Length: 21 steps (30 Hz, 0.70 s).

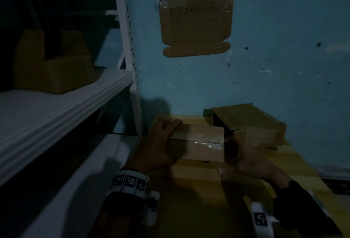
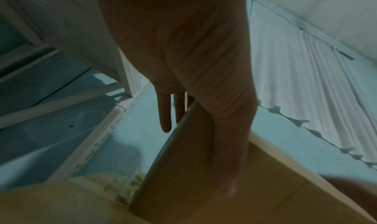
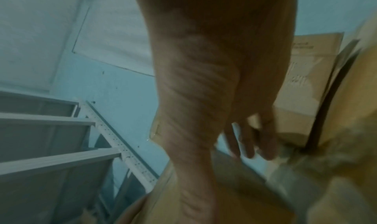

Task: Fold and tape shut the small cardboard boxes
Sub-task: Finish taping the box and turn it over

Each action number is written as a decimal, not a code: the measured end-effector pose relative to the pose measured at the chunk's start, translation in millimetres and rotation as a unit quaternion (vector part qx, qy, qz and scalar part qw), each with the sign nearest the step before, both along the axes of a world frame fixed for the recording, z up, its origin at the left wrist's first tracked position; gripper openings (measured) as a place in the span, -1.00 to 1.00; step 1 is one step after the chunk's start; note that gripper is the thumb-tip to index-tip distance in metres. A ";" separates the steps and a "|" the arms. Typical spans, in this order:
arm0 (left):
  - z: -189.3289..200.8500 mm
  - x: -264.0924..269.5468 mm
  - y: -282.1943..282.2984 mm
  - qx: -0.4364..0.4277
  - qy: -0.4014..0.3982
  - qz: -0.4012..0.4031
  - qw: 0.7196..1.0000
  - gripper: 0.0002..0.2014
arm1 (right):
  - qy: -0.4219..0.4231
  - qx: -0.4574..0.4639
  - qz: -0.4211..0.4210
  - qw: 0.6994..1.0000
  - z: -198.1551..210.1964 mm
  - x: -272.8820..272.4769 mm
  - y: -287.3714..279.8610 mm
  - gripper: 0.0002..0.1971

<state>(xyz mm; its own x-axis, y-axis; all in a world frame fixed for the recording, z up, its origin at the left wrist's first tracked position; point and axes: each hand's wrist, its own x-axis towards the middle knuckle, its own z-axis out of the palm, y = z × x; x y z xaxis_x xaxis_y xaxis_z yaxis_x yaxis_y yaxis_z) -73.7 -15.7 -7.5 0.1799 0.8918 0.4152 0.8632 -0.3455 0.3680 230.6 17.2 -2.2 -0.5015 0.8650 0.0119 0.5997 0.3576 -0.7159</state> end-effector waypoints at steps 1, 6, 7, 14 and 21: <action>1.0 2.2 -0.2 -0.005 -0.005 -0.002 1.000 0.17 | 0.026 -0.007 0.019 0.999 -1.9 1.0 1.9 0.04; 7.6 18.7 -5.6 -0.035 -0.026 -0.015 0.999 0.27 | 0.128 0.034 0.060 0.989 -14.3 -3.0 7.2 0.29; 8.7 20.9 -6.9 -0.038 -0.026 -0.023 0.999 0.27 | 0.138 0.057 0.044 0.988 -19.2 -0.3 10.7 0.25; 12.9 27.5 -6.8 0.015 -0.094 -0.065 0.993 -0.21 | 0.133 0.153 0.009 0.979 -20.4 12.3 16.4 0.20; 17.1 28.9 -8.7 0.033 -0.123 -0.040 0.991 -0.37 | 0.123 0.197 0.016 0.972 -12.2 7.2 9.0 0.14</action>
<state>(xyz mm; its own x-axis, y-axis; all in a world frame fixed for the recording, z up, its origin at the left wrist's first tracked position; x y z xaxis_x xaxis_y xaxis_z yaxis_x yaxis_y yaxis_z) -44.7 -24.4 9.6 0.1350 0.8481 0.5123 0.7197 -0.4393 0.5376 237.8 26.1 -14.4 -0.4677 0.7528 0.4632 0.4114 0.6493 -0.6396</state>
